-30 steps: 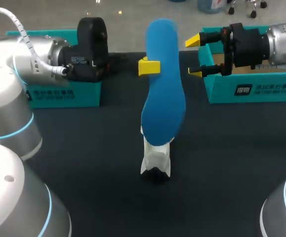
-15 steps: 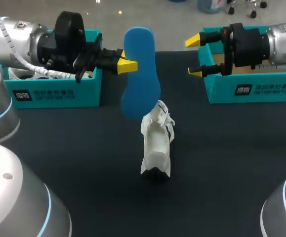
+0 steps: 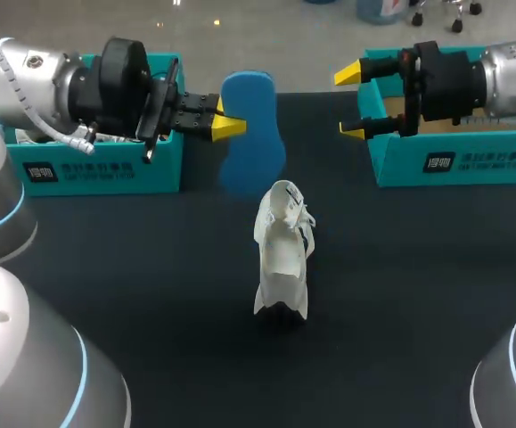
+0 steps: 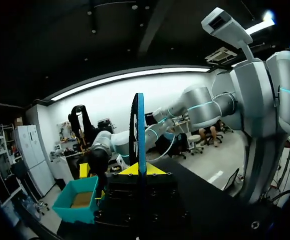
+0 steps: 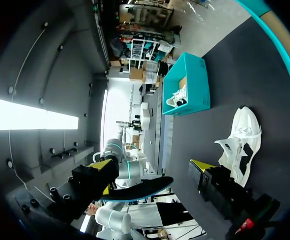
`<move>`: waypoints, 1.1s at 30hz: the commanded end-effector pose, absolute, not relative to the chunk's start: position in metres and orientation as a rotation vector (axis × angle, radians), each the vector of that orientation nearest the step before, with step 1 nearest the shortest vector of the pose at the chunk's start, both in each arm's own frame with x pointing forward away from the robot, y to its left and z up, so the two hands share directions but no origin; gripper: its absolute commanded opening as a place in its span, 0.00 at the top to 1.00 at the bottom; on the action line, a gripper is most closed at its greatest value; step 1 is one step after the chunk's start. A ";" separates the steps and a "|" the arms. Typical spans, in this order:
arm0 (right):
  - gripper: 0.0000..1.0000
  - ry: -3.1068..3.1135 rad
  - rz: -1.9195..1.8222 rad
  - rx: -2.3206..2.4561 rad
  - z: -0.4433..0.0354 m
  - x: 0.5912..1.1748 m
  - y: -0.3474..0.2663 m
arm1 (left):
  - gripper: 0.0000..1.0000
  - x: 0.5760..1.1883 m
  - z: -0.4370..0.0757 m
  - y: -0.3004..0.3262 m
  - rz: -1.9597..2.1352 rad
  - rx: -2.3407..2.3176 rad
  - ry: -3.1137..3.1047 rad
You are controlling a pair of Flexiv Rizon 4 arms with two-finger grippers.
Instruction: Take the shoe out of the shoebox, open the shoe tongue, remove and reinsert the insole, then place the shoe into the shoebox
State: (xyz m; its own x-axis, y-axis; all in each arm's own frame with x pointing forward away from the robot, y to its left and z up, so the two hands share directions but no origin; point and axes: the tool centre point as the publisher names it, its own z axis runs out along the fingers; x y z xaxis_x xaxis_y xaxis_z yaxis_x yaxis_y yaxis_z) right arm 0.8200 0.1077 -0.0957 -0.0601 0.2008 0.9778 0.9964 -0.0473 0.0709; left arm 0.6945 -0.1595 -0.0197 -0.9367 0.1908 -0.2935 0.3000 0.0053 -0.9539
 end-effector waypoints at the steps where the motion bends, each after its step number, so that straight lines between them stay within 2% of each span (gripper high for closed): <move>1: 0.00 -1.381 -1.196 -1.367 -0.096 0.821 0.109 | 1.00 0.715 -0.023 -0.170 -1.770 1.070 1.557; 7: 0.00 -1.381 -1.196 -1.367 -0.096 0.821 0.109 | 1.00 0.738 -0.018 -0.175 -1.501 1.207 1.350; 23: 0.00 -1.381 -1.196 -1.367 -0.096 0.821 0.109 | 1.00 0.738 -0.018 -0.175 -1.501 1.207 1.350; 27: 0.00 -1.381 -1.196 -1.367 -0.096 0.821 0.109 | 1.00 0.748 -0.037 -0.170 -1.317 1.326 1.239; 33: 0.00 -1.381 -1.196 -1.367 -0.096 0.821 0.109 | 1.00 0.756 -0.054 -0.166 -1.260 1.333 1.162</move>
State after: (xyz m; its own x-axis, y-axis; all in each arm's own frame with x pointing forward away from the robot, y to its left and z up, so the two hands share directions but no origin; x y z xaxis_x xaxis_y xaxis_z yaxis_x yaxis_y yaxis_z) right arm 0.8202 0.1082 -0.0959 -0.0597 0.2012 0.9777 0.9964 -0.0475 0.0706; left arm 0.7553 -0.1670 -0.0451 -0.1530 0.0743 -0.9854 0.9789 -0.1255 -0.1615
